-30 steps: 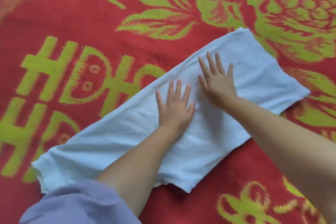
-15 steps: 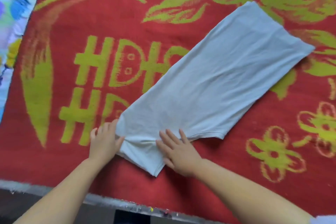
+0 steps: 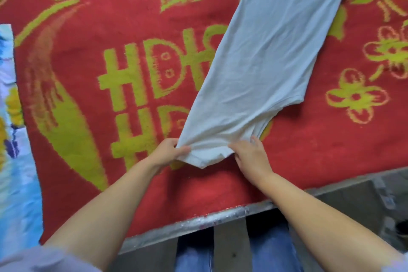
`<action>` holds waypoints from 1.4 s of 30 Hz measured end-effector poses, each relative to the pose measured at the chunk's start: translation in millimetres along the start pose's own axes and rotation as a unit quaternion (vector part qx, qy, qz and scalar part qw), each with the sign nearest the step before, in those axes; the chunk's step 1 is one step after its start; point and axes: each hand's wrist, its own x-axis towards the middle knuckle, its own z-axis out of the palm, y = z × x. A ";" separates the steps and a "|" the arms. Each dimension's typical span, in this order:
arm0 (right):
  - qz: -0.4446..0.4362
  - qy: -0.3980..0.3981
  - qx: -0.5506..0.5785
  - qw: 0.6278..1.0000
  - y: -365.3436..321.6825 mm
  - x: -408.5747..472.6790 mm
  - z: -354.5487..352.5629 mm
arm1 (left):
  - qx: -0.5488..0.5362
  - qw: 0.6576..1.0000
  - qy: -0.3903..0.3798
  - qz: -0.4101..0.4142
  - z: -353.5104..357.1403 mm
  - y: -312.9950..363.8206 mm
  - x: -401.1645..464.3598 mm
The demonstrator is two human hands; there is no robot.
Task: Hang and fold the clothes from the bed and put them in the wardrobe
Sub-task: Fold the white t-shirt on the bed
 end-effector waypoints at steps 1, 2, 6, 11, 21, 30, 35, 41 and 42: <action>0.004 0.009 -0.006 1.000 -1.4 -2.6 -3.9 | -0.037 0.999 -0.006 -0.009 -1.1 -3.1 -2.8; -0.006 0.008 -0.015 1.000 -1.5 -7.9 -5.8 | -0.073 0.997 -0.016 -0.019 -4.1 -6.6 -5.5; -0.031 -0.042 0.011 0.999 0.0 -38.9 1.4 | -0.061 0.992 -0.080 -0.078 -9.2 -27.8 -9.9; 0.042 -0.119 0.028 0.992 -5.0 -47.6 10.3 | -0.030 0.982 -0.106 -0.151 -10.8 -37.7 -7.8; 0.184 -0.018 0.248 0.951 30.7 19.8 -67.3 | -0.263 0.942 -0.062 -0.200 -24.7 100.6 25.0; 0.325 0.174 0.182 0.912 77.4 92.3 -59.4 | -0.121 0.990 0.068 -0.002 30.0 165.0 115.9; 0.056 0.061 -0.054 0.995 18.3 41.8 -14.9 | 0.534 0.697 -0.020 0.478 16.0 85.4 89.8; 0.174 -0.110 -0.197 0.959 39.1 44.0 1.3 | 0.726 0.593 -0.009 0.347 17.8 70.7 104.5; 0.169 -0.116 -0.198 0.958 42.8 50.9 -3.2 | 0.725 0.595 -0.003 0.347 21.1 76.8 107.3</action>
